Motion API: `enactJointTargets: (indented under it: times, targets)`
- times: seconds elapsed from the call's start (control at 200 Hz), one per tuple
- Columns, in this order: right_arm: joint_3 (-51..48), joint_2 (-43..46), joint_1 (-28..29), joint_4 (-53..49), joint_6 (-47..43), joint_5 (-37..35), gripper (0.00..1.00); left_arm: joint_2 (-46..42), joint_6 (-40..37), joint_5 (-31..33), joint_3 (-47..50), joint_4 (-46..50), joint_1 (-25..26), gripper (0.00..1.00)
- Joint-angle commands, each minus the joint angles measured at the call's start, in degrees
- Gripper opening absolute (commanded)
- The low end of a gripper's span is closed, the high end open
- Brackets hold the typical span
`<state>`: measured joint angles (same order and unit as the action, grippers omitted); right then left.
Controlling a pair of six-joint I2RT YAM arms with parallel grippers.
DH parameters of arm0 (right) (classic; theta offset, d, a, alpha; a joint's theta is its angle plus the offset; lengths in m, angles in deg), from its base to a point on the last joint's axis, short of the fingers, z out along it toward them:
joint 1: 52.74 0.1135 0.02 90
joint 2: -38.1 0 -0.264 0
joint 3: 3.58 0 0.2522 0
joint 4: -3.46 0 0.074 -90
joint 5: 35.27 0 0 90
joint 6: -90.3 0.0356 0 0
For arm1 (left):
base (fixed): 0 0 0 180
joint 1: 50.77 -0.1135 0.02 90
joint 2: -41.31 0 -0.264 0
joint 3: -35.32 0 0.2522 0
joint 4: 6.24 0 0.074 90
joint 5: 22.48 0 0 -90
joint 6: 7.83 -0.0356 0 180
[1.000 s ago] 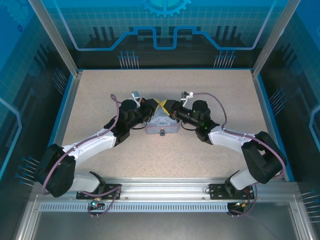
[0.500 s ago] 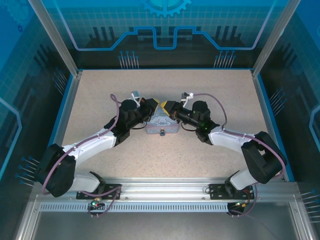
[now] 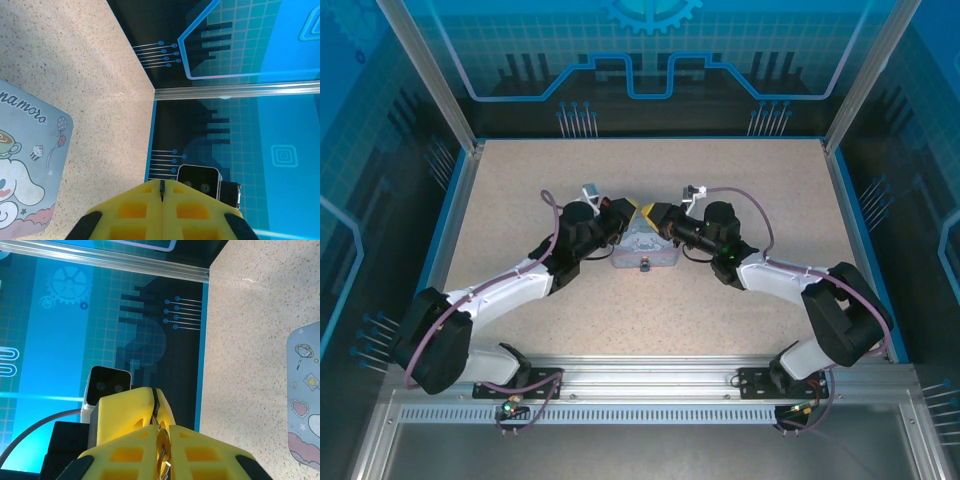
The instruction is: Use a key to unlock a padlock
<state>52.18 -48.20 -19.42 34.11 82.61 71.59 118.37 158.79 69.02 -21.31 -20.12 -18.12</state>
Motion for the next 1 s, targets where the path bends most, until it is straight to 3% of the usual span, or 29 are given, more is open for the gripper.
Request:
enactJointTargets:
  times: [0.0, 0.625, 0.995]
  targets:
    - [0.32, -0.62, -0.27, 1.43, 0.23, -0.87, 0.12, -1.44, 0.25, 1.96, 1.17, -1.56, 0.75, 0.0]
    - [0.94, -1.63, -0.73, 2.18, 0.84, -0.53, 0.13, -3.28, 1.38, 4.08, 3.6, -1.0, 1.57, 0.0]
    - [0.24, -2.03, -0.89, 4.23, -0.04, 2.36, 0.03, -2.48, 0.91, 3.04, 1.92, 0.87, 1.57, 0.0]
